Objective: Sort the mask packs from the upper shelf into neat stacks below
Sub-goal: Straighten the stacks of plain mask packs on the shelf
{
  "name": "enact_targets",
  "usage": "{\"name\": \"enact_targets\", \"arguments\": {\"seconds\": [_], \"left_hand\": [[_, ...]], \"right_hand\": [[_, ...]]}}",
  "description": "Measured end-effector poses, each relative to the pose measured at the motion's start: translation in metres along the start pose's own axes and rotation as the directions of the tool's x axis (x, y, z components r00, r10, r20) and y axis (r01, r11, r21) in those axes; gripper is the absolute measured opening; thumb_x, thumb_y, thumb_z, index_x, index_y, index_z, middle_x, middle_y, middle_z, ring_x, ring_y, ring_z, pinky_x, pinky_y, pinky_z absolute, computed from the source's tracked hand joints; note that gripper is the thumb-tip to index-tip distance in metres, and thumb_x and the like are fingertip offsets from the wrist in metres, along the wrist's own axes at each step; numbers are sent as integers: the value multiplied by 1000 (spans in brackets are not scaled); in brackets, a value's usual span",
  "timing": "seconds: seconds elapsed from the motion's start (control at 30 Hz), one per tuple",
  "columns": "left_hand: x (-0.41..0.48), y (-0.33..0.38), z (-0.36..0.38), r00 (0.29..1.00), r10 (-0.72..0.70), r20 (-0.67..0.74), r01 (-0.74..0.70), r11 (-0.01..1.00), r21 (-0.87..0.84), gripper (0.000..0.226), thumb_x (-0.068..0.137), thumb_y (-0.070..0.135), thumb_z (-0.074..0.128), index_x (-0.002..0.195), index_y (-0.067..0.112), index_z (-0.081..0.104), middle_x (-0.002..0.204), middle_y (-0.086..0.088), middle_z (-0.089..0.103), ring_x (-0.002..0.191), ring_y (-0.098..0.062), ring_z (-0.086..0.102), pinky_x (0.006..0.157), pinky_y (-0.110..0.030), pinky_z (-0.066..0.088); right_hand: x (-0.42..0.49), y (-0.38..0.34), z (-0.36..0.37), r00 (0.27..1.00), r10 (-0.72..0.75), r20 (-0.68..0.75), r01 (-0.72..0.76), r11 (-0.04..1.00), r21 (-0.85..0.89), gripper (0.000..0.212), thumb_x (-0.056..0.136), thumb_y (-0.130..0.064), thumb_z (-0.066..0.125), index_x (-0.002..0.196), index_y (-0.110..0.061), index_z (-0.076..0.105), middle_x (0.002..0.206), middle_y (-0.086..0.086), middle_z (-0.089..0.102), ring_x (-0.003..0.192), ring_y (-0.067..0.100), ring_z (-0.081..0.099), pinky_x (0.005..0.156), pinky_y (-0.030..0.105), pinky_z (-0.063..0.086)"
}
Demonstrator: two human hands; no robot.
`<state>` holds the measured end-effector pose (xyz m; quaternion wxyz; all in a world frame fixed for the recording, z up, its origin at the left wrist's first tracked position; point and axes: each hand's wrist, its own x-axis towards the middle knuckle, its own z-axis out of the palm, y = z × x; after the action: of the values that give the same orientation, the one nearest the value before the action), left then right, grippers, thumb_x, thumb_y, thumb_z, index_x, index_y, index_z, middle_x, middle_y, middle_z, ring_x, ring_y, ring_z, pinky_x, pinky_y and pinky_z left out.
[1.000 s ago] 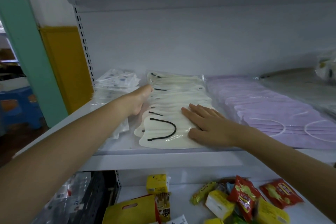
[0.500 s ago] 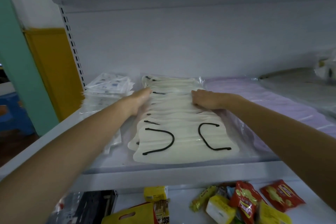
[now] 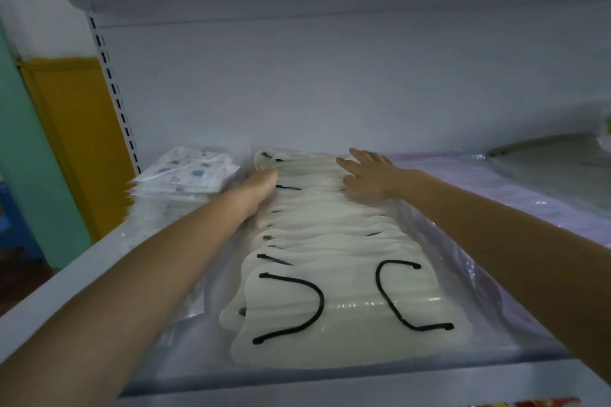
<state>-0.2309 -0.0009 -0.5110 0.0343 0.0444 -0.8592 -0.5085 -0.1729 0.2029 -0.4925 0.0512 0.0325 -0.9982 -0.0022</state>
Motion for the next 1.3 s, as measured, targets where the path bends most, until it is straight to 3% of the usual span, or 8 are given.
{"name": "enact_targets", "arguments": {"seconds": [0.07,0.17,0.33,0.5,0.57,0.7,0.93,1.3], "left_hand": [[11,-4,7,1000,-18,21,18,1000,-19,60,81,33,46,136,9,39,131,-12,49,112,-30,50,97,-38,43],[12,-3,13,999,-38,-17,38,999,4,71,83,29,53,144,7,22,144,-15,33,127,-33,38,104,-42,38],[21,-1,17,997,-32,-76,35,998,48,70,77,27,59,138,5,31,142,-18,32,125,-33,40,104,-45,39],[33,-13,19,990,24,-140,-30,999,-43,71,60,29,53,123,-4,48,125,-24,54,112,-35,56,92,-41,48],[34,-16,18,982,55,-183,-65,997,-52,56,72,27,56,117,-6,53,117,-22,59,107,-35,58,84,-34,47],[36,-16,21,971,104,-216,-112,993,-26,41,92,16,45,125,-9,44,121,-26,55,112,-37,53,90,-36,42],[39,-18,22,968,169,-184,-154,984,94,41,96,14,44,128,-11,43,127,-29,52,116,-40,51,94,-39,41],[36,-6,19,988,91,-122,-61,971,232,46,99,16,36,138,-9,33,140,-24,43,127,-36,44,103,-37,34]], "right_hand": [[3,2,4,1000,-18,11,18,1000,-12,54,101,-38,22,150,-28,3,158,5,-9,145,24,-6,117,41,-2],[6,3,10,1000,-4,27,5,1000,-22,54,100,-40,21,150,-29,3,158,4,-9,145,24,-8,117,41,-4],[14,5,17,1000,4,22,-3,1000,-22,53,100,-40,24,149,-30,10,158,4,0,145,24,-2,117,41,0],[14,7,17,1000,-16,12,16,1000,-9,51,100,-39,24,149,-30,11,158,4,0,145,23,-3,117,41,0],[13,6,17,1000,-22,15,22,1000,2,51,100,-38,24,149,-30,11,158,5,-1,145,23,-3,117,41,-1],[14,8,16,1000,-26,9,26,1000,8,51,100,-39,24,149,-31,11,158,5,-2,145,23,-4,118,41,-1],[17,7,13,999,-34,11,34,999,-4,51,100,-39,21,149,-31,10,158,4,-1,145,23,-1,117,42,-1],[17,1,12,996,-54,77,57,998,-37,48,100,-37,15,146,-23,20,157,1,11,145,24,6,115,50,5]]}}
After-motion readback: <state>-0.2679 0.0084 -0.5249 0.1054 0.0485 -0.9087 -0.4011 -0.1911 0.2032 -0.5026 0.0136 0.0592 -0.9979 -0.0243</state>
